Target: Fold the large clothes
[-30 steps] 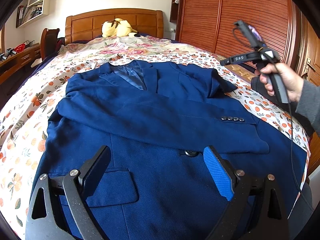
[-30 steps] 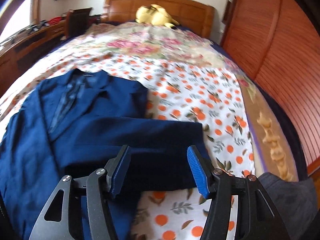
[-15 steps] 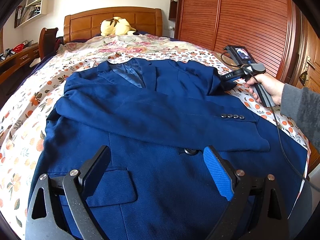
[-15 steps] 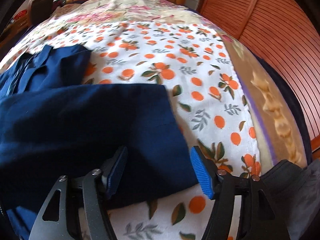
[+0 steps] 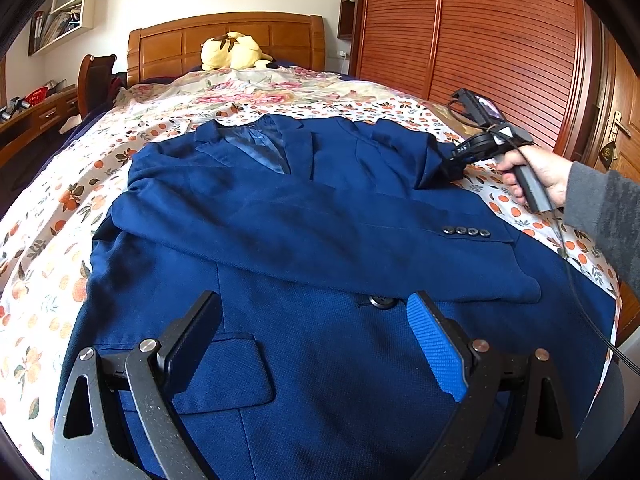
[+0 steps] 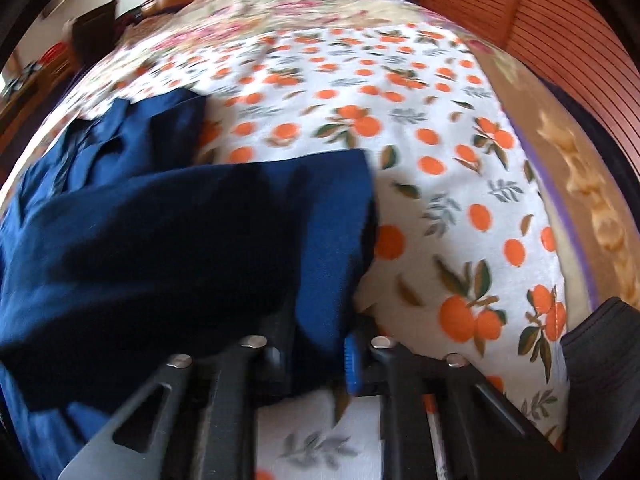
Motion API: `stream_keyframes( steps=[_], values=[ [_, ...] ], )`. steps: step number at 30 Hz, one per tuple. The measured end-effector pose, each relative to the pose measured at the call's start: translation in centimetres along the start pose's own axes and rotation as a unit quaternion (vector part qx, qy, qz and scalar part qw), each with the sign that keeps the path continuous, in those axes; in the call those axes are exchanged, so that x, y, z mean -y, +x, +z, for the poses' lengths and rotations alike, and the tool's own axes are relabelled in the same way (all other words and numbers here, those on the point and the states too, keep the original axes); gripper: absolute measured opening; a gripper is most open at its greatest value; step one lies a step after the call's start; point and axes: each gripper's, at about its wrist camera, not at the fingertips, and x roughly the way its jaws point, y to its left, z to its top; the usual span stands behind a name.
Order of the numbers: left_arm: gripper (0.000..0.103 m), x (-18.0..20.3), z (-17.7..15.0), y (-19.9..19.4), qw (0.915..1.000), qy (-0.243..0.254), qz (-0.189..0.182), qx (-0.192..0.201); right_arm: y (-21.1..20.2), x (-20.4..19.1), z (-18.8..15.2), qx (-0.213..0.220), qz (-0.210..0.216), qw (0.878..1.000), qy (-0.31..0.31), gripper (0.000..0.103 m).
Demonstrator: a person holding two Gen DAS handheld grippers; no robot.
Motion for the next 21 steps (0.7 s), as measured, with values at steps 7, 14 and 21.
stream_keyframes(
  steps=[7,14,21],
  values=[
    [0.094,0.2,0.0,-1.1,0.9999,0.002,0.011,0.01,-7.7,-2.8,-1.0,0.072,-0.023,0.995,-0.063,0.014],
    [0.094,-0.1,-0.4,-4.1,0.9994,-0.001,0.017,0.031,-17.9,-7.1,-2.3,0.155,0.006,0.981,-0.114,0.014],
    [0.094,-1.5,-0.6,-8.1,0.9969,-0.017,0.029,0.071,-25.4,-12.2,-6.5,0.209,0.047,0.961,-0.173,0.014]
  ],
)
